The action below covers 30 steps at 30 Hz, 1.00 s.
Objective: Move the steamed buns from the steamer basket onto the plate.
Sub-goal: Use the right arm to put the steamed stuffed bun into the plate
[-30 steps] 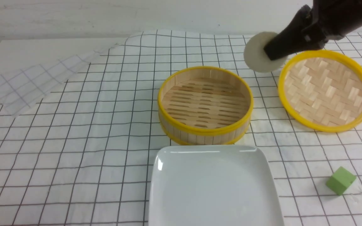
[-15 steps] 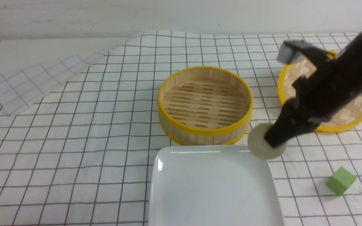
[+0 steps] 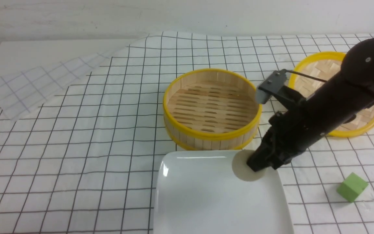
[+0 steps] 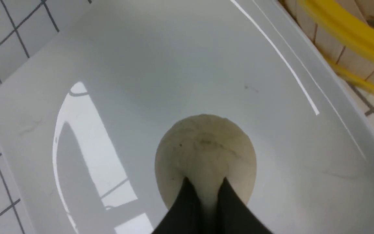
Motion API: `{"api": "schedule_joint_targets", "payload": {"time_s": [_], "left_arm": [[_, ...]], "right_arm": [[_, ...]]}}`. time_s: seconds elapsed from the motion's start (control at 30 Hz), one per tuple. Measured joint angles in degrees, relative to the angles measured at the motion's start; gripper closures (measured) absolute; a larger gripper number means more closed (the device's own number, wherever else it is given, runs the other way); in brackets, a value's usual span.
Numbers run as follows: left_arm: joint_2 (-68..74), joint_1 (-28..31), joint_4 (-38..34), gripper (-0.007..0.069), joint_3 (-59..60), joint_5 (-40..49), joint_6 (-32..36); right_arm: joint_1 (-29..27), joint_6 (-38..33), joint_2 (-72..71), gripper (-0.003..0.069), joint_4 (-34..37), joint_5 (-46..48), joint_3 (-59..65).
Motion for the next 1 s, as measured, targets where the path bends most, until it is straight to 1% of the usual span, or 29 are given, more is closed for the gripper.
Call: {"api": "schedule_joint_targets", "payload": {"time_s": [0.27, 0.57, 0.7, 0.73, 0.77, 0.8, 0.83, 0.87, 0.93, 1.0], "left_arm": [[0.0, 0.0, 0.0, 0.027, 0.0, 0.0, 0.0], [0.0, 0.0, 0.05, 0.027, 0.0, 0.0, 0.0], [0.0, 0.0, 0.05, 0.027, 0.0, 0.0, 0.0], [0.0, 0.0, 0.05, 0.027, 0.0, 0.0, 0.0], [0.0, 0.0, 0.05, 0.027, 0.0, 0.0, 0.0], [0.0, 0.0, 0.05, 0.027, 0.0, 0.0, 0.0], [0.0, 0.0, 0.05, 0.027, 0.0, 0.0, 0.0], [0.0, 0.0, 0.05, 0.027, 0.0, 0.0, 0.0], [0.0, 0.0, 0.05, 0.027, 0.0, 0.0, 0.0], [0.0, 0.0, 0.05, 0.027, 0.0, 0.0, 0.0]], "right_arm": [[0.96, -0.22, 5.23, 0.0627, -1.82, -5.44, 0.02], [0.96, -0.22, 7.06, 0.0622, -3.15, -6.54, 0.02], [0.96, -0.22, 7.13, 0.0581, -3.42, -6.41, 0.02], [0.96, -0.22, 7.13, 0.0536, -3.54, -6.13, 0.02], [0.96, -0.22, 7.13, 0.0511, -3.62, -6.03, 0.02], [0.96, -0.17, 7.13, 0.0423, -3.76, -5.68, 0.02], [0.96, -0.06, 7.13, 0.0381, -3.77, -5.63, 0.02], [0.96, 0.02, 7.13, 0.036, -3.81, -5.63, 0.02], [0.96, 0.08, 6.85, 0.0252, -4.21, -5.55, 0.02], [0.96, 0.07, 5.49, 0.0174, -4.44, -5.34, 0.02]]}}
